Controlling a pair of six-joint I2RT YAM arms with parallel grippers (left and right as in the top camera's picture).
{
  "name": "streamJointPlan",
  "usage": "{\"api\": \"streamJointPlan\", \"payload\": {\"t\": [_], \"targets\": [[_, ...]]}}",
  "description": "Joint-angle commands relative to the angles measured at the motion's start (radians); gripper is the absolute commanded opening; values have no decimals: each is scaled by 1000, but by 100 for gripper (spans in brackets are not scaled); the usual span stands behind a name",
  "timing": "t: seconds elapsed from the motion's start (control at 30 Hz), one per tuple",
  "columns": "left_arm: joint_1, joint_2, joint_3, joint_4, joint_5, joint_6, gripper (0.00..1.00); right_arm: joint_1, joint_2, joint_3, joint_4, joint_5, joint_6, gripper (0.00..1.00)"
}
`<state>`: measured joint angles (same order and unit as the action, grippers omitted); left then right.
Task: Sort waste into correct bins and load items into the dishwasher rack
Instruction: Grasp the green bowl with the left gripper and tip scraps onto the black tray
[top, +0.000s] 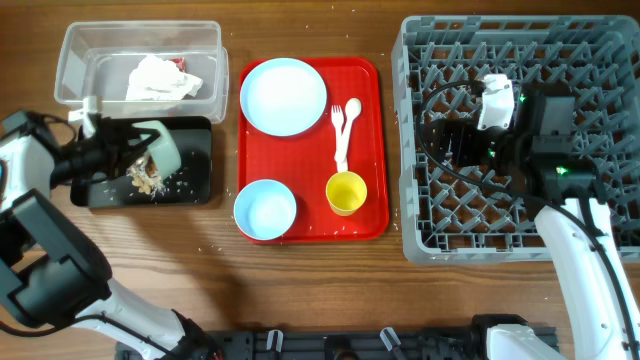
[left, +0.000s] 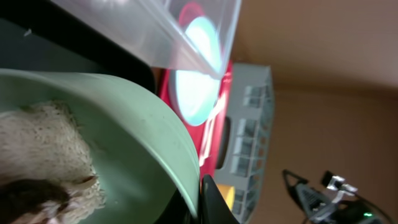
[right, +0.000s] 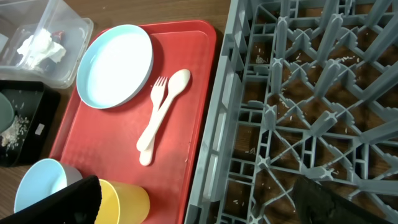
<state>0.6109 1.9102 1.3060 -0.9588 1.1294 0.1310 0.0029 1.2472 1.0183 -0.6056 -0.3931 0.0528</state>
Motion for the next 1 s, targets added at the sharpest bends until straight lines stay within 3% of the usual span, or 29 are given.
{"api": "streamJointPlan", "payload": {"t": [0.0, 0.17, 0.27, 0.37, 0.43, 0.53, 0.6, 0.8, 0.87, 0.97], "targets": [[53, -15, -25, 17, 206, 23, 4, -2, 11, 21, 2, -20, 11, 100], [113, -15, -25, -15, 448, 8, 4, -2, 11, 21, 2, -20, 29, 100], [136, -15, -25, -25, 448, -22, 4, -2, 11, 21, 2, -20, 29, 100], [142, -15, -25, -8, 445, -181, 4, -2, 11, 21, 3, -20, 29, 100], [142, -15, -25, 10, 448, -247, 4, -2, 11, 21, 1, -20, 29, 100], [141, -15, -25, 32, 447, -250, 4, -2, 11, 21, 0, -20, 29, 100], [136, -16, -25, -32, 448, -358, 4, -2, 11, 21, 0, -27, 30, 100], [-3, -72, -23, -34, 446, -317, 4, -2, 11, 21, 1, -27, 33, 100], [-154, -167, -19, 24, 309, -323, 4, -2, 11, 21, 3, -27, 28, 100], [-438, -266, -9, 139, -108, -426, 4, -2, 11, 21, 3, -27, 29, 100]]}}
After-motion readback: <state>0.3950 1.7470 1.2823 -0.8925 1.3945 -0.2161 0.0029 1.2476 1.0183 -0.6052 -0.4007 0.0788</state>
